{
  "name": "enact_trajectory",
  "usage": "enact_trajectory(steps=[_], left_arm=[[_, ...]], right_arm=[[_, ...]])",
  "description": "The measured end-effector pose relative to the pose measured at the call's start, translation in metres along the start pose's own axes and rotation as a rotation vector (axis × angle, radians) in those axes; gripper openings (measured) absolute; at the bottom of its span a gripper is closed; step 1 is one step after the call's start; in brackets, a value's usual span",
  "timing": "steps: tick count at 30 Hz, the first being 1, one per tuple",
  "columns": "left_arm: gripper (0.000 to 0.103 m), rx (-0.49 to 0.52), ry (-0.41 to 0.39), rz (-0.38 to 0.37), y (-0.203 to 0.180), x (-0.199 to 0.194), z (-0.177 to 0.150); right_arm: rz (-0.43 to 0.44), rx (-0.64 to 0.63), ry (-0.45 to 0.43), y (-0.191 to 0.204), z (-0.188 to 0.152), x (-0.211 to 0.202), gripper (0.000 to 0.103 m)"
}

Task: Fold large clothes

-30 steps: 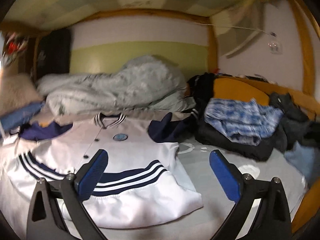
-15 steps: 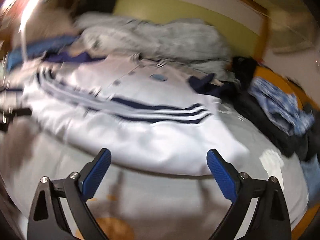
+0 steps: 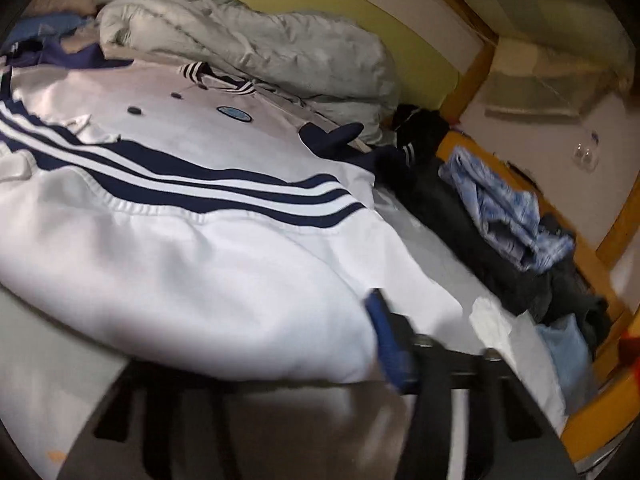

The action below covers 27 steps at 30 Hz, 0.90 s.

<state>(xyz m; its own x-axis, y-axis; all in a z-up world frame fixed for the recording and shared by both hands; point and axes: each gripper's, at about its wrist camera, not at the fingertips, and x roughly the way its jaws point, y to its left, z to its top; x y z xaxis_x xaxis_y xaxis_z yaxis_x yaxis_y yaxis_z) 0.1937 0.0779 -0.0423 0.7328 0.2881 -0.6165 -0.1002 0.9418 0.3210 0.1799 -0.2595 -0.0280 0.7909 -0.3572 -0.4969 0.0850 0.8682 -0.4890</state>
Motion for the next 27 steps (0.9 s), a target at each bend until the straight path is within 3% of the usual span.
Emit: enact_trajectory(steps=[1,2,3,8,10,13,16,19,21,22,23,25,27], left_arm=[[0.044,-0.015,0.013,0.052,0.01,0.004,-0.003],[0.034,-0.036,0.026,0.051,0.017,0.005,-0.005],[0.009,-0.069,0.024,0.057,0.024,0.002,-0.007],[0.009,-0.126,-0.077,0.054,0.039,-0.059,-0.011],[0.008,-0.168,-0.086,0.022,0.049,-0.083,-0.012],[0.009,-0.152,-0.065,-0.007,0.058,-0.107,-0.026],[0.009,-0.131,0.004,-0.048,0.056,-0.103,-0.034],[0.01,-0.173,0.065,-0.1,0.059,-0.094,-0.032],[0.017,-0.21,0.105,-0.124,0.065,-0.092,-0.025],[0.022,-0.239,0.127,-0.138,0.069,-0.091,-0.019],[0.023,-0.278,0.139,-0.167,0.077,-0.089,-0.013],[0.023,-0.321,0.148,-0.234,0.087,-0.084,0.006],[0.023,-0.337,0.155,-0.251,0.092,-0.076,0.022]], right_arm=[[0.004,0.019,0.004,-0.003,0.0,0.0,0.031],[0.007,0.031,0.005,-0.004,0.001,-0.001,0.023],[0.014,0.053,-0.001,-0.005,0.002,-0.004,0.02],[0.011,0.151,-0.085,-0.017,0.007,-0.051,0.016],[0.047,0.216,-0.076,-0.032,0.003,-0.071,0.016],[0.097,0.243,-0.042,-0.046,-0.013,-0.088,0.016],[0.14,0.213,0.013,-0.042,-0.025,-0.089,0.018],[0.18,0.22,0.061,-0.039,-0.027,-0.083,0.021],[0.203,0.241,0.082,-0.045,-0.02,-0.079,0.026],[0.216,0.252,0.086,-0.051,-0.015,-0.078,0.035],[0.23,0.264,0.09,-0.059,-0.009,-0.077,0.041],[0.262,0.275,0.101,-0.068,0.001,-0.074,0.046],[0.301,0.285,0.104,-0.077,0.022,-0.064,0.047]])
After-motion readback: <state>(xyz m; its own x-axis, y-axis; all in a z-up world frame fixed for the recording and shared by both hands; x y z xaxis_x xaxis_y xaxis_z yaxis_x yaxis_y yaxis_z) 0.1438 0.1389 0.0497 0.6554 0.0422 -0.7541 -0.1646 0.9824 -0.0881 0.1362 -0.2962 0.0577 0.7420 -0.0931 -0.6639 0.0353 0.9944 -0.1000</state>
